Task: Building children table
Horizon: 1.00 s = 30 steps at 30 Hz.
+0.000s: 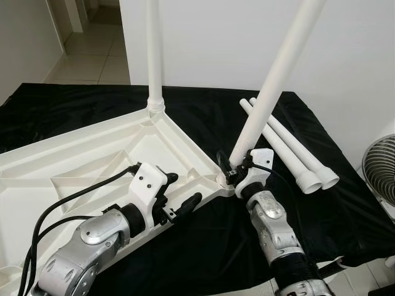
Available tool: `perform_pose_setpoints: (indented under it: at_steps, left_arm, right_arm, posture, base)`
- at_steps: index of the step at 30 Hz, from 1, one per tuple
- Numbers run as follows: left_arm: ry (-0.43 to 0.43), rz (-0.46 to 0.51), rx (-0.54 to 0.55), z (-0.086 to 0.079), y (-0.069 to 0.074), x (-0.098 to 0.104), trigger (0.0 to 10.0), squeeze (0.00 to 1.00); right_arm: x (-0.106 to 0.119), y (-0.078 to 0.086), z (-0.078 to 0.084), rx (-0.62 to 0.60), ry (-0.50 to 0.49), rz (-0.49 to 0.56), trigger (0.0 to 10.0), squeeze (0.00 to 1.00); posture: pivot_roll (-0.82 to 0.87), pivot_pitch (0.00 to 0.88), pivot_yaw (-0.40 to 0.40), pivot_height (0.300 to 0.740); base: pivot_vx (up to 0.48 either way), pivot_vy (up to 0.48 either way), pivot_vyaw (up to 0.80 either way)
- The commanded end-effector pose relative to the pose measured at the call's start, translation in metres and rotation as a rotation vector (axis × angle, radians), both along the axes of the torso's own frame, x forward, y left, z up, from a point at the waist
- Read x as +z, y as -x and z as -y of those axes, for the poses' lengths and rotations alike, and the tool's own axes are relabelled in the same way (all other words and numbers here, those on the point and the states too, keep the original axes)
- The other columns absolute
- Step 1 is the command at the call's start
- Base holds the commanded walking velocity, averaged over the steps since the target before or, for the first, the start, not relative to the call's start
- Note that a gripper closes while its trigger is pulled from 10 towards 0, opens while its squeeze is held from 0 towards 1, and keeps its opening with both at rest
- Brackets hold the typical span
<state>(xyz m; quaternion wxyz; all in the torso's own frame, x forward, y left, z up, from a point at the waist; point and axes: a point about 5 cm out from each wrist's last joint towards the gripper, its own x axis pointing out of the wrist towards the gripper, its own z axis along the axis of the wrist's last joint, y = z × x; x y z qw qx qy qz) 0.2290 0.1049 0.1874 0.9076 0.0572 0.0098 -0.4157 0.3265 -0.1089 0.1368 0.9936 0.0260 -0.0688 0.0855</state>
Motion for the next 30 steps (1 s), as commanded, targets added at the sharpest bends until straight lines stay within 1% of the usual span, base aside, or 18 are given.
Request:
perform_pose_setpoints:
  at_steps: [1,3,4,6,8,11,13,15,16,18,20,22,23,30]
  left_arm:
    - [-0.003,-0.006,-0.039,0.002,0.004,0.001,10.0,0.00]
    - [0.000,-0.005,-0.039,0.003,0.003,0.001,10.0,0.00]
    - [0.000,-0.005,-0.039,0.003,0.003,0.001,10.0,0.00]
    - [0.003,-0.004,-0.039,0.004,0.003,0.001,10.0,0.00]
    - [0.003,-0.004,-0.039,0.004,0.003,0.001,10.0,0.00]
    - [0.008,-0.003,-0.037,0.005,0.004,0.002,10.0,0.00]
    - [0.009,-0.004,-0.036,0.005,0.004,0.001,10.0,0.00]
    - [0.010,-0.004,-0.034,0.005,0.005,0.001,10.0,0.00]
    - [0.010,-0.004,-0.034,0.005,0.005,0.001,10.0,0.00]
    - [0.009,-0.004,-0.035,0.005,0.006,0.001,10.0,0.00]
    - [0.010,-0.004,-0.035,0.005,0.006,0.001,10.0,0.00]
    - [0.010,-0.005,-0.033,0.005,0.006,0.001,10.0,0.00]
    - [0.011,-0.007,-0.034,0.005,0.007,0.000,10.0,0.00]
    - [0.014,-0.008,-0.040,0.006,0.007,0.001,10.0,0.00]
  right_arm:
    - [-0.047,0.009,0.014,-0.113,0.026,-0.224,10.0,0.00]
    - [-0.048,0.006,0.009,-0.149,0.028,-0.243,10.0,0.00]
    - [-0.048,0.006,0.009,-0.149,0.028,-0.243,10.0,0.00]
    - [-0.044,0.001,0.003,-0.193,0.071,-0.232,10.0,0.00]
    - [-0.043,0.000,0.002,-0.209,0.069,-0.225,10.0,0.00]
    - [-0.036,-0.006,-0.006,-0.250,0.056,-0.199,10.0,0.00]
    - [-0.035,-0.007,-0.007,-0.267,0.048,-0.195,10.0,0.00]
    - [-0.033,-0.006,-0.008,-0.307,0.033,-0.180,10.0,0.00]
    - [-0.033,-0.006,-0.008,-0.307,0.033,-0.180,10.0,0.00]
    - [-0.032,-0.005,-0.011,-0.340,0.001,-0.164,10.0,0.00]
    - [-0.032,-0.005,-0.011,-0.346,0.000,-0.163,10.0,0.00]
    - [-0.033,-0.003,-0.013,-0.352,-0.063,-0.168,10.0,0.00]
    - [-0.030,-0.001,-0.013,-0.357,-0.079,-0.138,10.0,0.00]
    - [-0.024,0.000,-0.014,-0.364,-0.066,-0.082,10.0,0.00]
  posture:
    - [0.11,0.125,-0.028,0.740]
    - [0.11,0.123,-0.030,0.740]
    - [0.11,0.123,-0.030,0.740]
    - [0.11,0.120,-0.036,0.740]
    - [0.11,0.120,-0.036,0.740]
    - [0.12,0.118,-0.051,0.740]
    - [0.12,0.117,-0.050,0.740]
    - [0.13,0.115,-0.053,0.740]
    - [0.13,0.115,-0.053,0.740]
    - [0.13,0.114,-0.059,0.740]
    - [0.13,0.114,-0.059,0.740]
    - [0.13,0.113,-0.059,0.740]
    - [0.13,0.112,-0.060,0.740]
    - [0.13,0.110,-0.060,0.740]
  base:
    - [0.000,0.000,0.00]
    - [0.000,0.000,0.00]
    - [0.000,0.000,0.00]
    - [0.000,0.000,0.00]
    - [0.000,0.000,0.00]
    - [0.000,0.000,0.00]
    - [0.000,0.000,0.00]
    - [0.000,0.000,0.00]
    - [0.000,0.000,0.00]
    - [0.000,0.000,0.00]
    - [0.000,0.000,0.00]
    - [0.000,0.000,0.00]
    - [0.000,0.000,0.00]
    - [0.000,0.000,0.00]
